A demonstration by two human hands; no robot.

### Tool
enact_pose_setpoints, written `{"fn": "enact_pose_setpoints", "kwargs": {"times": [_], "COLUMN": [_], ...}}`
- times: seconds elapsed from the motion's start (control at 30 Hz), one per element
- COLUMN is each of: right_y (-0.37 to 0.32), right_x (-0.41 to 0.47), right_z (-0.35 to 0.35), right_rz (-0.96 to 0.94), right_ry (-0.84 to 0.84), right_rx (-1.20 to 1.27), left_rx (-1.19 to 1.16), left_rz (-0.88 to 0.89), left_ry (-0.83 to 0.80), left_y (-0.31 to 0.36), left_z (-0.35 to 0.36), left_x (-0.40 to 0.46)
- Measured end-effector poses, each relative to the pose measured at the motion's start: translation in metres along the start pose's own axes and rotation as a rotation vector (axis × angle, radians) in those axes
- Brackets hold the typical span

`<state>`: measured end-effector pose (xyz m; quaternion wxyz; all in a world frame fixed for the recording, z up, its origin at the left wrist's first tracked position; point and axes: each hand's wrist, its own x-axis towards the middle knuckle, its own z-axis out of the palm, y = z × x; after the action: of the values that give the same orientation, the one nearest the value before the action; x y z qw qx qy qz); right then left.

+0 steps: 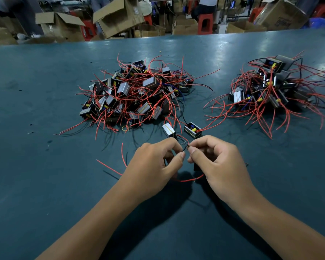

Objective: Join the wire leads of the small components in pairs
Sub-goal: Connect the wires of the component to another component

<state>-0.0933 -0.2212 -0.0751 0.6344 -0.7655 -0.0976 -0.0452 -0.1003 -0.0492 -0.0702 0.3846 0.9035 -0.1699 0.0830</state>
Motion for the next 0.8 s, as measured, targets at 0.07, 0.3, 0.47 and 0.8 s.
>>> {"fn": "enact_pose_setpoints", "kwargs": {"times": [0.07,0.3,0.47,0.8], "right_y": [0.0000,0.0023,0.0028,0.0023], "right_x": [0.0004,0.0008,-0.0004,0.0022], "right_z": [0.0004,0.0000,0.0006,-0.0017], "right_rz": [-0.011,-0.008,0.000,-0.032], "right_ry": [-0.002,0.003,-0.003,-0.022], "right_rx": [0.010,0.063,0.103,0.065], "left_rx": [-0.009,-0.031,-0.025,-0.078], "left_rz": [0.004,0.024,0.047,0.029], "left_ry": [0.000,0.047,0.062,0.062], "left_y": [-0.0007,-0.0039,-0.0042,0.0030], "left_z": [0.0000,0.0020,0.0051,-0.0012], "left_x": [-0.0001,0.0000,-0.0004,-0.0010]}}
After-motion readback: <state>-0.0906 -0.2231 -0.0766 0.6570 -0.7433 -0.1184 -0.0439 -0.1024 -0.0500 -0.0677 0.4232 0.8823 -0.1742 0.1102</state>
